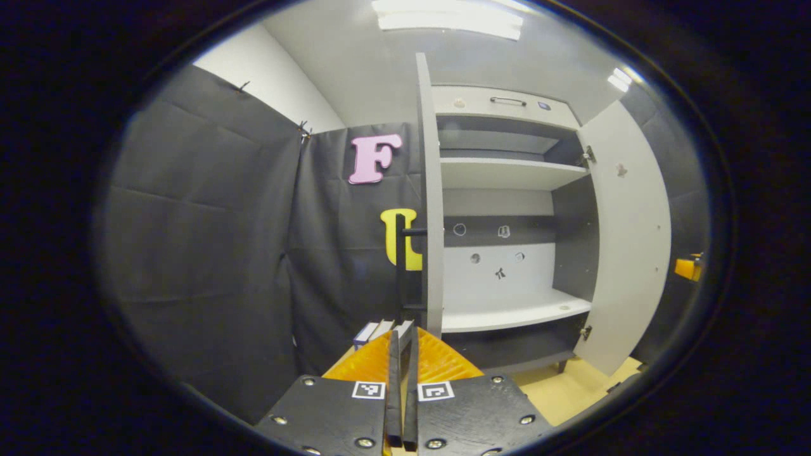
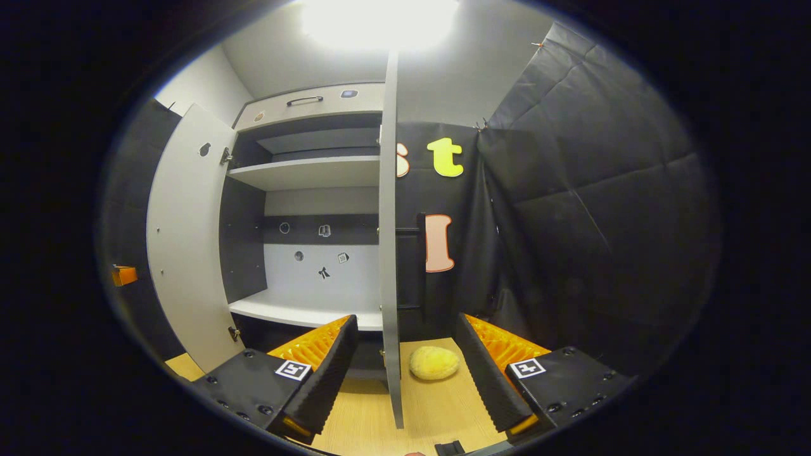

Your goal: Open the right door of the double-door shoe cabinet with the right hand, and open the left door with the left hand.

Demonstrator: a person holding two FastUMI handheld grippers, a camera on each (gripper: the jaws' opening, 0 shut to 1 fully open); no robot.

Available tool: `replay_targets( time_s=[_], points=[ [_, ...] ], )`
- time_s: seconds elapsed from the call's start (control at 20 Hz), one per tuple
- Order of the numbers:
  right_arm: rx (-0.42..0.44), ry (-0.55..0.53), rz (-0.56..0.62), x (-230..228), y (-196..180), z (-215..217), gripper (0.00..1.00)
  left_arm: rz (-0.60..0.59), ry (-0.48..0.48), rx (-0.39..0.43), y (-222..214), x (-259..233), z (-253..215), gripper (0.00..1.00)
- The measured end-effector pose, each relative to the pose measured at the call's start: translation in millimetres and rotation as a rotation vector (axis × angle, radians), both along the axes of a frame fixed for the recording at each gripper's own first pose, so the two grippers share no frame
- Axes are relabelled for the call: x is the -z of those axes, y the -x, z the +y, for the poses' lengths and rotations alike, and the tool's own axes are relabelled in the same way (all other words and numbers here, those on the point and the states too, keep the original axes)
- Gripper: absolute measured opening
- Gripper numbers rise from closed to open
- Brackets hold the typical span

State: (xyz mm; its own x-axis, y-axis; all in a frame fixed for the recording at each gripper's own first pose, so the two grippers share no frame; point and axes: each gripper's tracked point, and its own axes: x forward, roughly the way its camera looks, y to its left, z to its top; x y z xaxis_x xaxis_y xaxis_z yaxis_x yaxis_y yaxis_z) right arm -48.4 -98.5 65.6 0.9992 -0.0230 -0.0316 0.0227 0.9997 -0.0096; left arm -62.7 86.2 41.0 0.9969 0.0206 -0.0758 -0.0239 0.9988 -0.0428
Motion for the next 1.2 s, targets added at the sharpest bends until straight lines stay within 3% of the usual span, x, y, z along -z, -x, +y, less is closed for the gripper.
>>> replay_targets(
  time_s=[0.3, 0.35, 0.45, 0.55, 1.2],
  points=[
    [0.032, -0.063, -0.033, 18.4, 19.9, 6.3, 0.98, 0.012, -0.012, -0.006, 50.5, 20.2, -42.7, 0.06],
    [0.036, -0.055, -0.032, 21.1, 22.8, 5.8, 0.98, 0.015, -0.023, 0.004, 55.4, 24.6, -48.0, 0.14],
    [0.034, -0.04, -0.033, 22.5, 26.8, 7.5, 0.98, 0.029, -0.055, 0.027, 60.5, 32.8, -57.2, 0.55],
    [0.024, -0.034, -0.029, 20.6, 26.4, 8.9, 0.98, 0.032, -0.093, -0.007, 63.1, 34.9, -49.5, 0.96],
    [0.008, -0.038, -0.072, 13.0, 11.3, 24.9, 0.98, 0.016, -0.074, -0.102, 46.9, 34.0, -12.4, 0.96]
  ],
)
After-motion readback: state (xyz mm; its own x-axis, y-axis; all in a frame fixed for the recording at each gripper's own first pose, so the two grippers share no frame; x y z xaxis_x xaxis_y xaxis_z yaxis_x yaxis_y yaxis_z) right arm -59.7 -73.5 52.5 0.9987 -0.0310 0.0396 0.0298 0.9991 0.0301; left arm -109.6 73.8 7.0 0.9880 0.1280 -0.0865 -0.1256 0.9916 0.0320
